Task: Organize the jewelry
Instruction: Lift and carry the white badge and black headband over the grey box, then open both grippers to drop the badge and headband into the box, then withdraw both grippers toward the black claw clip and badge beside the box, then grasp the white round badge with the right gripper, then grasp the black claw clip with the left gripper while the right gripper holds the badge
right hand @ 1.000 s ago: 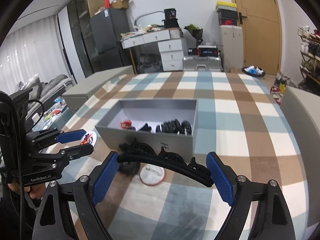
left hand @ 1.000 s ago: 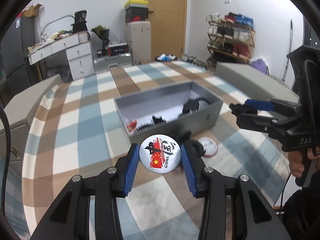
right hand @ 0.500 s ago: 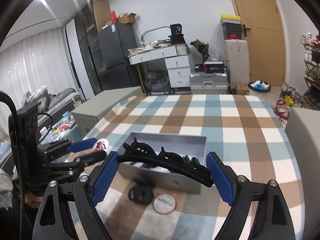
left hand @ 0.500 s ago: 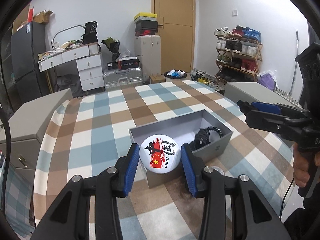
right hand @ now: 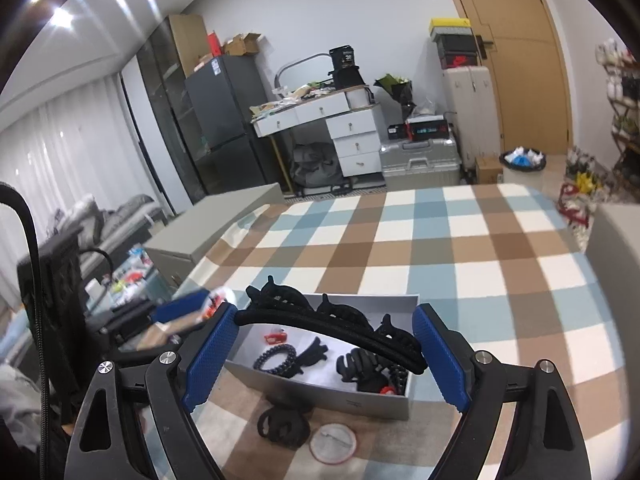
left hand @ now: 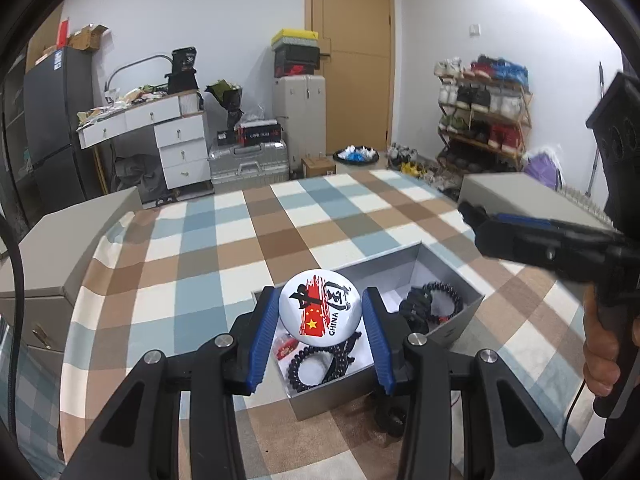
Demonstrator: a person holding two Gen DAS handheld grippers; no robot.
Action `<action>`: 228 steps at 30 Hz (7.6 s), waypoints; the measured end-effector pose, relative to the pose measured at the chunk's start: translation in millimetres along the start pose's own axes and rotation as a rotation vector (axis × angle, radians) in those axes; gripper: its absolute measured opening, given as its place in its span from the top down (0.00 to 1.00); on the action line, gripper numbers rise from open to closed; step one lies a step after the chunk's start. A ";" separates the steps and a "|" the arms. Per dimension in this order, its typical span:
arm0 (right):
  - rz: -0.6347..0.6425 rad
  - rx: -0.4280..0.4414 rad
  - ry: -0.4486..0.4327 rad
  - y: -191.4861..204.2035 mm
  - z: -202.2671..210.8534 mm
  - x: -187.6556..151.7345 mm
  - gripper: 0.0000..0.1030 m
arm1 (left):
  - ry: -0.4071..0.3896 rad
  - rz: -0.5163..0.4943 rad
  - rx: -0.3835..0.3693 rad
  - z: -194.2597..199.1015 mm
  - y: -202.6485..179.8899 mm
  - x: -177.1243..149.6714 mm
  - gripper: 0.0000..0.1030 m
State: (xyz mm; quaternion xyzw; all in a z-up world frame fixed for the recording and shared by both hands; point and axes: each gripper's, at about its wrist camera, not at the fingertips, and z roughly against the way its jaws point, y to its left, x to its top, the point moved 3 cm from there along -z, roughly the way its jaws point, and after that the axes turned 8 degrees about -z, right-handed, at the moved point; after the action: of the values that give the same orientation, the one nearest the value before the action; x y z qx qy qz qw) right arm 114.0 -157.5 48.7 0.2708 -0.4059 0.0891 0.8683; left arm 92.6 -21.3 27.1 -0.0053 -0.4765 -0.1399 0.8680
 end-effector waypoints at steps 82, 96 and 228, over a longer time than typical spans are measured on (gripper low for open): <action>0.038 -0.125 0.092 -29.8 -3.5 -42.1 0.00 | 0.003 0.077 -0.020 11.7 -6.0 -14.1 0.19; 0.150 -0.257 0.297 -38.6 -28.2 -91.9 0.00 | 0.119 0.063 -0.028 11.8 -12.8 -62.4 0.19; 0.206 -0.168 0.173 -24.1 11.0 -80.8 0.60 | 0.192 0.041 -0.200 -2.8 -54.2 -52.8 0.58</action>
State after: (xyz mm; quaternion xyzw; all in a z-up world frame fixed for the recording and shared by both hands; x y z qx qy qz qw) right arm 62.9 -178.4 -16.0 0.1453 -0.3612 0.1662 0.9060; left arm 54.7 -61.2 -24.9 -0.0879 -0.3747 -0.1688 0.9074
